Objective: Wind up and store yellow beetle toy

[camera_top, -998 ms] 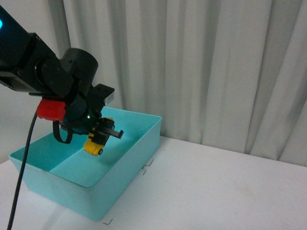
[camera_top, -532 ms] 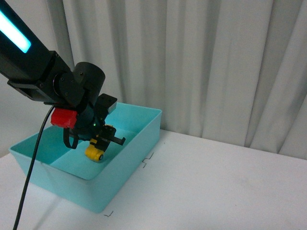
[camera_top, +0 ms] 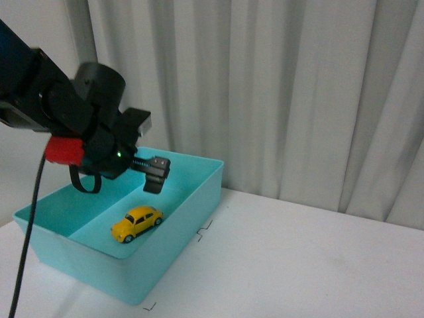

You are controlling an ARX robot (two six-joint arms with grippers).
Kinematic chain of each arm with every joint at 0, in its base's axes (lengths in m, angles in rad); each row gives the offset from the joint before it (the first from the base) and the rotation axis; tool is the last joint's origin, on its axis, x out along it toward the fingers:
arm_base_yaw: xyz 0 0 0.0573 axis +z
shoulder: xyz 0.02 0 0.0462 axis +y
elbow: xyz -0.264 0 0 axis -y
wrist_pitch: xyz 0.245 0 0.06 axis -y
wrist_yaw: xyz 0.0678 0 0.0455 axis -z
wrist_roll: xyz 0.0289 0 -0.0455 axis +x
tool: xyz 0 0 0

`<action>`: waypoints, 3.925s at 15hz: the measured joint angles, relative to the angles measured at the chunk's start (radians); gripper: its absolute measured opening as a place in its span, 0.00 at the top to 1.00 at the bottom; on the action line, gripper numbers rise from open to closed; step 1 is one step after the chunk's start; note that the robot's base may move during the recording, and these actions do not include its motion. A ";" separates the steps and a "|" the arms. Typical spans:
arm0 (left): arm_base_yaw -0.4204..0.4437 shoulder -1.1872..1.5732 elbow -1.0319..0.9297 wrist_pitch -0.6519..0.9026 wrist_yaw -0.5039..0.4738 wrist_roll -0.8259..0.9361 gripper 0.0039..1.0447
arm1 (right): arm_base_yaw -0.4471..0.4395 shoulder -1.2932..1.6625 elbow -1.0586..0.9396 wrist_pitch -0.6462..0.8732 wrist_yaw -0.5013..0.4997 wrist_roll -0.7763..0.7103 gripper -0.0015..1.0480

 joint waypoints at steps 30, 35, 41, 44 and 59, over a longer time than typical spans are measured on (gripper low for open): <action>-0.180 -1.409 -1.132 0.447 0.093 -0.135 0.99 | 0.000 0.000 0.000 0.000 0.000 0.000 0.06; -0.180 -1.575 -1.132 0.285 0.093 -0.135 0.99 | 0.000 0.000 0.000 0.000 0.000 0.000 0.06; -0.180 -1.720 -1.132 0.144 0.093 -0.135 0.99 | 0.000 0.000 0.000 0.000 0.000 0.000 0.06; -0.180 -1.808 -1.130 0.023 0.092 -0.135 0.99 | 0.000 0.000 0.000 0.000 0.000 0.000 0.06; -0.179 -1.918 -1.132 -0.063 0.093 -0.135 0.07 | 0.000 0.000 0.000 0.000 0.000 0.000 0.06</action>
